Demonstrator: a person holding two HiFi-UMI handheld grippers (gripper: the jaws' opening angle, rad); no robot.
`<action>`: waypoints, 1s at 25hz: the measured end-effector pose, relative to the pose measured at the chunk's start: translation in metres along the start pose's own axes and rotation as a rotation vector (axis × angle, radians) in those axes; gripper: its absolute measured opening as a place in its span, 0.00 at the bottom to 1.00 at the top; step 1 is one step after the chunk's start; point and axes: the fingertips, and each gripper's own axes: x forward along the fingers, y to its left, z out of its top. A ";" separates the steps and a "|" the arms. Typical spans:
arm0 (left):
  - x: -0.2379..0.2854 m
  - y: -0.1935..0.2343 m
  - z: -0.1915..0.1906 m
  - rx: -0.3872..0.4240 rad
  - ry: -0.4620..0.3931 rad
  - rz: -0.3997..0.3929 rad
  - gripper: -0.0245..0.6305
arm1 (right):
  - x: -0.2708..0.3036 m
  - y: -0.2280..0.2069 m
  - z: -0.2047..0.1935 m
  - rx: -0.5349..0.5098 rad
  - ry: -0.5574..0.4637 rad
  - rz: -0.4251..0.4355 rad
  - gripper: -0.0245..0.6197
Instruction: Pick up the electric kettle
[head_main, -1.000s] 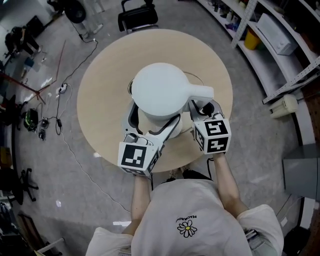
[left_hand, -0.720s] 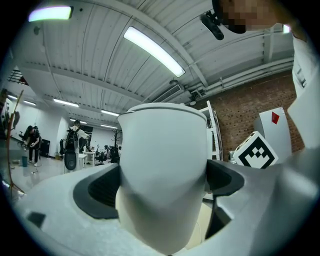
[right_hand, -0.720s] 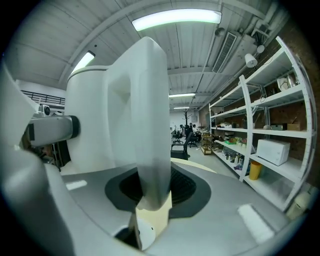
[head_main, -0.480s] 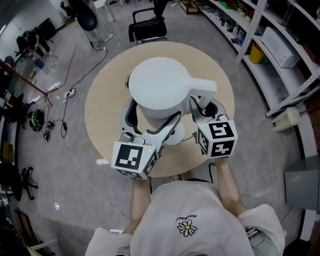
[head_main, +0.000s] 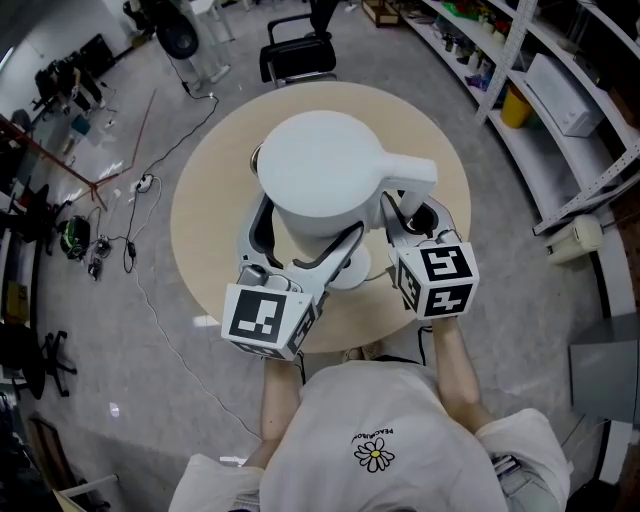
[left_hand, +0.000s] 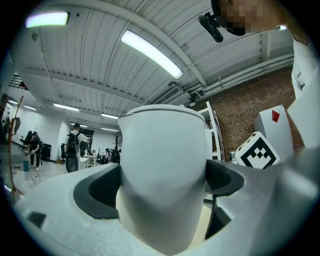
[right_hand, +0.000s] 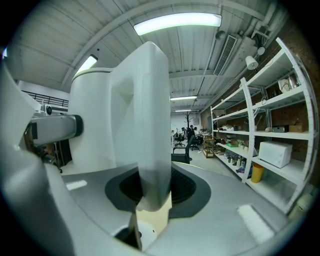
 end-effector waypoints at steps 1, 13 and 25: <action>-0.001 -0.001 0.000 0.003 0.000 -0.001 0.87 | -0.001 0.000 0.000 -0.003 -0.002 0.000 0.21; -0.010 -0.005 0.010 0.027 -0.009 0.000 0.87 | -0.009 0.006 0.008 -0.022 -0.021 0.004 0.20; -0.014 -0.006 0.024 0.013 -0.052 0.008 0.86 | -0.014 0.011 0.016 -0.043 -0.035 0.007 0.20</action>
